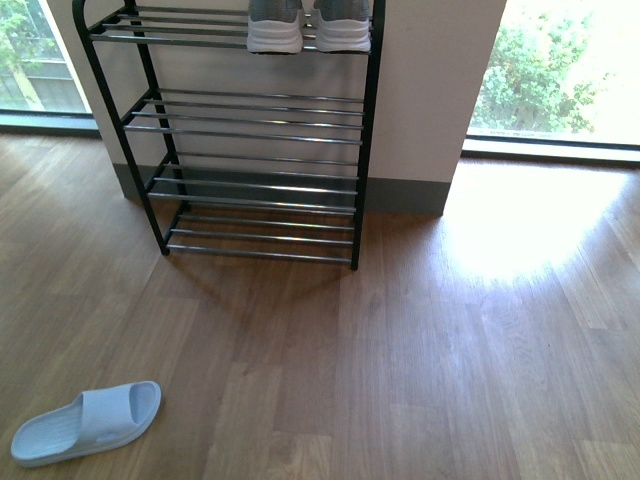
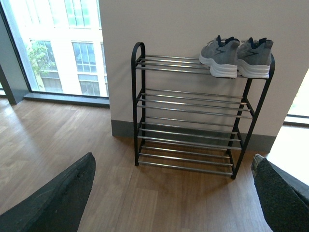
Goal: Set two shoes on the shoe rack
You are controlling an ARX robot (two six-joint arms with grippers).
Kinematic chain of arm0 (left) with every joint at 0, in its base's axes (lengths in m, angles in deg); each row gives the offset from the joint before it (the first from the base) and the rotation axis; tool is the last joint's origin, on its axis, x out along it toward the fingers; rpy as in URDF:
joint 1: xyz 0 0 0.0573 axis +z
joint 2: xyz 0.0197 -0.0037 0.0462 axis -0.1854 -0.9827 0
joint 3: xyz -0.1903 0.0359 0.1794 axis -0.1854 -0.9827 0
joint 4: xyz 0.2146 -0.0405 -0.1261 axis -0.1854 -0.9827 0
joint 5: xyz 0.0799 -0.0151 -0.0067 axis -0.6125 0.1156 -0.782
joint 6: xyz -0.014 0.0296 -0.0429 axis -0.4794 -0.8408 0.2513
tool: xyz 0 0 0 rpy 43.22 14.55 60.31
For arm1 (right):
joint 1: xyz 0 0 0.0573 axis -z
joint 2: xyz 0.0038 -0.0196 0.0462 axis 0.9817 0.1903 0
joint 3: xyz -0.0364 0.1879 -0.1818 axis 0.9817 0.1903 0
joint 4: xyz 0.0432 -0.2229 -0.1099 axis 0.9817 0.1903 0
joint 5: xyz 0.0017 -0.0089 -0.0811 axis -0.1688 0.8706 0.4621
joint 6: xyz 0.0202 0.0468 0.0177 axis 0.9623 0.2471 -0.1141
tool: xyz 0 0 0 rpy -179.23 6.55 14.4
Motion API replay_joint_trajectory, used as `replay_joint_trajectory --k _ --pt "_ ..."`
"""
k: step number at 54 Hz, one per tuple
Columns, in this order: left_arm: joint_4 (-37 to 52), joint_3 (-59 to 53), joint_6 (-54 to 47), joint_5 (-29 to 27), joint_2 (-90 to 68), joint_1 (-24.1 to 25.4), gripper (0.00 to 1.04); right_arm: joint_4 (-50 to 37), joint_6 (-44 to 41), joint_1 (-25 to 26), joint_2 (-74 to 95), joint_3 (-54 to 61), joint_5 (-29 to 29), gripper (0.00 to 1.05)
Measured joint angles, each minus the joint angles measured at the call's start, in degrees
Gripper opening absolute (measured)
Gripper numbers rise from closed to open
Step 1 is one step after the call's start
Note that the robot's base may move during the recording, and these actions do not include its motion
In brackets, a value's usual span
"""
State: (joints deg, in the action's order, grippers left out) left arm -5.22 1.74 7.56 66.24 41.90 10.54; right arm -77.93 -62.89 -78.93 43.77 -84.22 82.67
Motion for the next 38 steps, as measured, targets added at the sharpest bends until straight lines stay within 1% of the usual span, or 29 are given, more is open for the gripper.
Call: replay_joint_trajectory --k 38 --pt "0.0 0.0 0.0 0.1 0.0 0.0 0.95 0.0 0.0 0.0 0.0 0.0 0.1 0.96"
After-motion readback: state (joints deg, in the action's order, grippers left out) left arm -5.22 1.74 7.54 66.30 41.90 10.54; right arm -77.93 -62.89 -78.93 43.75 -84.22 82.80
